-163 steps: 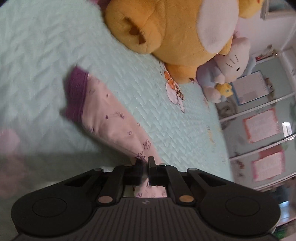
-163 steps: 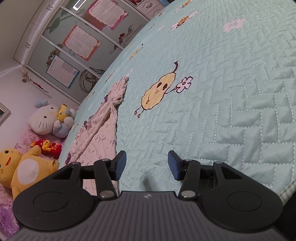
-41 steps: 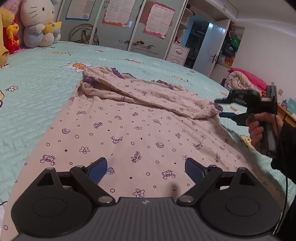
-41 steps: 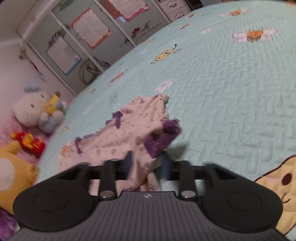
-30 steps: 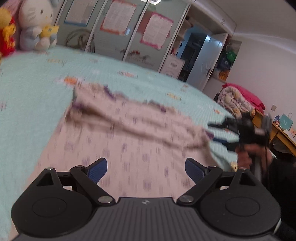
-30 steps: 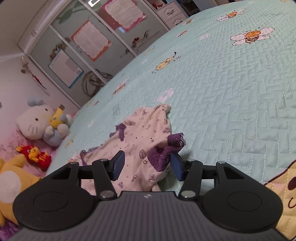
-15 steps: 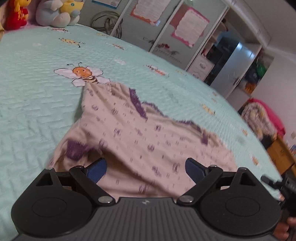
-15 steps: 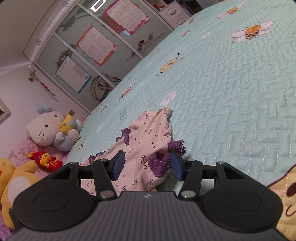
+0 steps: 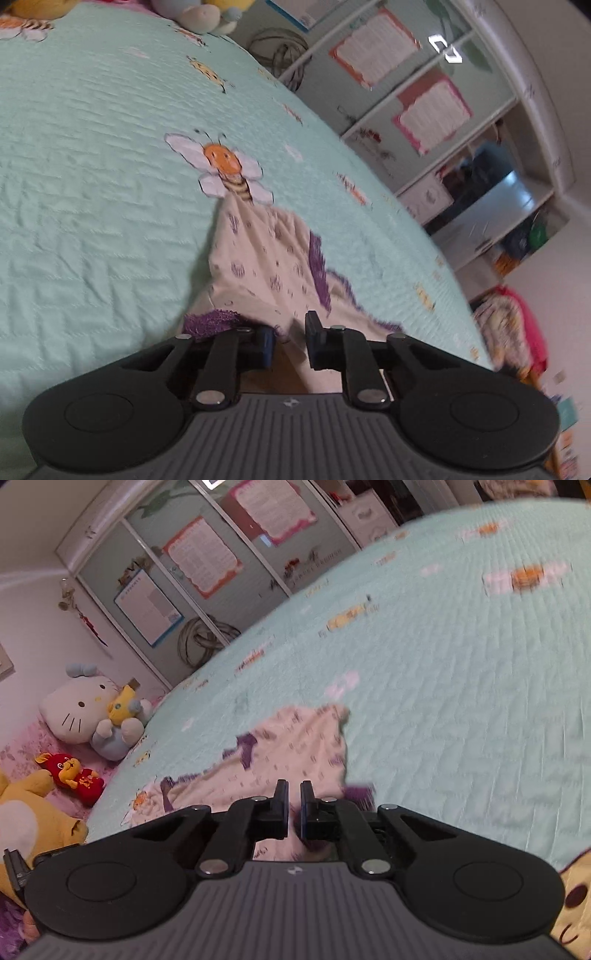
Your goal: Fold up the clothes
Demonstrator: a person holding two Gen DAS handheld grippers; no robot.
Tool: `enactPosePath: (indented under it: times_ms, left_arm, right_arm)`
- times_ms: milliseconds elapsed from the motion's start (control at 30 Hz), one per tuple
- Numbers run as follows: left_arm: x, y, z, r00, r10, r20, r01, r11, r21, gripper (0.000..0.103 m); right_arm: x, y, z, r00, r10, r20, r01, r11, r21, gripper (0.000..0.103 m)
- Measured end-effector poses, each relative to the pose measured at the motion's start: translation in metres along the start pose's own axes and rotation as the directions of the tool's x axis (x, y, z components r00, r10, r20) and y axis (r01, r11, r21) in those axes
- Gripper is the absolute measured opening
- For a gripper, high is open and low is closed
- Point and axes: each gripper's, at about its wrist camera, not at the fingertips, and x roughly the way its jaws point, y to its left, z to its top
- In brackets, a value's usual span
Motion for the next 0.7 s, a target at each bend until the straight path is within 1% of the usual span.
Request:
enactPosePath:
  times_ms: [100, 133, 200, 233, 267, 333, 367, 500, 533, 600, 633, 667, 700]
  left_arm:
    - [-0.009, 0.010, 0.007, 1.000, -0.005, 0.026, 0.006, 0.999, -0.033, 0.015]
    - [-0.012, 0.014, 0.009, 1.000, -0.004, 0.031, 0.006, 0.999, -0.049, 0.015]
    - [-0.014, 0.021, 0.010, 1.000, 0.003, 0.028, -0.001, 0.997, -0.074, 0.015]
    - [-0.013, 0.022, 0.009, 1.000, 0.011, 0.019, -0.009, 0.997, -0.071, 0.015]
    - [-0.012, 0.023, 0.007, 1.000, 0.018, 0.011, -0.018, 0.998, -0.067, 0.015]
    - [-0.013, 0.024, 0.003, 1.000, 0.028, 0.011, -0.027, 0.999, -0.041, 0.015]
    - [-0.014, 0.024, 0.001, 0.999, 0.032, 0.011, -0.032, 0.999, -0.028, 0.015]
    - [-0.016, 0.028, -0.001, 1.000, 0.028, 0.007, -0.028, 0.999, -0.032, 0.019]
    - [-0.016, 0.027, -0.002, 1.000, 0.028, 0.004, -0.028, 0.999, -0.023, 0.020]
    - [-0.015, 0.026, -0.002, 1.000, 0.029, 0.004, -0.029, 1.000, -0.012, 0.023]
    - [-0.015, 0.025, -0.002, 1.000, 0.028, 0.004, -0.028, 1.000, -0.011, 0.023]
    - [-0.016, 0.025, -0.002, 1.000, 0.027, 0.006, -0.026, 1.000, -0.012, 0.024]
    - [-0.016, 0.025, -0.003, 1.000, 0.026, 0.007, -0.025, 1.000, -0.009, 0.024]
  right_arm:
    - [0.001, 0.012, 0.004, 1.000, 0.018, -0.006, -0.019, 0.999, -0.028, 0.001]
    - [0.002, 0.017, 0.005, 1.000, 0.018, -0.012, -0.019, 0.999, -0.036, 0.000]
    - [0.005, 0.025, 0.006, 1.000, 0.018, -0.025, -0.019, 0.998, -0.053, 0.003]
    - [0.006, 0.028, 0.006, 0.999, 0.015, -0.031, -0.017, 0.998, -0.060, 0.009]
    - [0.005, 0.026, 0.004, 1.000, -0.007, -0.029, 0.005, 0.999, -0.053, 0.022]
    - [0.005, 0.020, -0.002, 0.998, -0.049, -0.026, 0.048, 0.998, -0.038, 0.034]
    - [0.004, 0.016, -0.006, 0.998, -0.058, -0.026, 0.057, 0.998, -0.029, 0.035]
    - [0.008, 0.003, -0.011, 0.996, -0.070, -0.048, 0.070, 0.998, 0.002, 0.035]
    - [0.010, 0.003, -0.010, 0.996, -0.068, -0.052, 0.068, 0.998, -0.001, 0.035]
    - [0.015, 0.004, -0.008, 0.996, -0.063, -0.063, 0.062, 0.998, -0.005, 0.022]
    - [0.016, 0.005, -0.005, 0.996, -0.054, -0.076, 0.054, 0.999, -0.003, 0.008]
    - [0.018, 0.007, -0.003, 0.995, -0.047, -0.087, 0.047, 0.999, -0.002, 0.004]
    - [0.017, 0.009, -0.002, 0.995, -0.054, -0.084, 0.054, 0.999, -0.005, 0.004]
